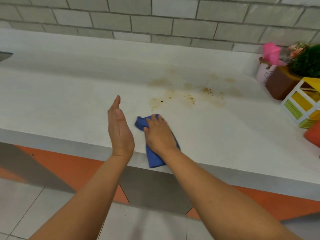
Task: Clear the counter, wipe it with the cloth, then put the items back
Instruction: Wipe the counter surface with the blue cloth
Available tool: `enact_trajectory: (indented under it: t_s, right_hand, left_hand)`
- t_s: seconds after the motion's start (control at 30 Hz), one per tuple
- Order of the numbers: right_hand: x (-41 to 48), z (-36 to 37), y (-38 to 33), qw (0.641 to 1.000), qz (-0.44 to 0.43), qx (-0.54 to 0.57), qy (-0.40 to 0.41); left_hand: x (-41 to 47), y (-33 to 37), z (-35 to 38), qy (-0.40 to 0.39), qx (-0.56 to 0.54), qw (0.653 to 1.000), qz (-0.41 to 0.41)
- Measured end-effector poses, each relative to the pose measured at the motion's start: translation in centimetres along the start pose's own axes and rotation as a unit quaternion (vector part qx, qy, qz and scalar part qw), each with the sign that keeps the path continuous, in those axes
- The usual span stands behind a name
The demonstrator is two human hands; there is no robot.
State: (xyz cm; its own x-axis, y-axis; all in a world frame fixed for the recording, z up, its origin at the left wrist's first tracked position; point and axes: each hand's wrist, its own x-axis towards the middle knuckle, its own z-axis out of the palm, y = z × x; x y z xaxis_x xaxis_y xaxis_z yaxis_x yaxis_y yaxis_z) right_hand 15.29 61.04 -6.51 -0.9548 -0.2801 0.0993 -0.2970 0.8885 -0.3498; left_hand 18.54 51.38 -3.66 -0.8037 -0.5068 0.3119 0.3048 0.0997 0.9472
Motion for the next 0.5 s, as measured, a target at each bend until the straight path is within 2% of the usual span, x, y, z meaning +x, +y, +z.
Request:
enact_trajectory:
  t_s: [0.1, 0.17, 0.23, 0.3, 0.4, 0.5]
  right_hand:
    - [-0.6, 0.9, -3.9, 0.992, -0.055, 0.108, -0.018]
    - [-1.1, 0.5, -4.8, 0.973, -0.066, 0.214, -0.051]
    - [-1.4, -1.2, -4.0, 0.936, -0.025, 0.345, -0.067]
    - [-1.8, -3.4, -1.8, 0.899, 0.029, 0.436, -0.042]
    - [-2.3, -7.3, 3.9, 0.869, 0.088, 0.486, 0.04]
    - [-2.9, -10.4, 10.5, 0.873, 0.162, 0.451, 0.094]
  left_hand:
    - [1.5, 0.9, -2.2, 0.015, 0.0, 1.0, -0.001]
    - [2.3, 1.4, -3.7, 0.031, 0.013, 0.999, 0.003]
    - [2.8, 1.6, -5.0, 0.042, 0.024, 0.999, 0.013]
    - [3.0, 1.5, -5.7, 0.043, 0.031, 0.999, 0.01]
    - [2.8, 0.8, -5.6, 0.02, 0.03, 0.999, 0.005]
    - [2.5, 0.0, -5.1, -0.01, 0.023, 1.0, 0.002]
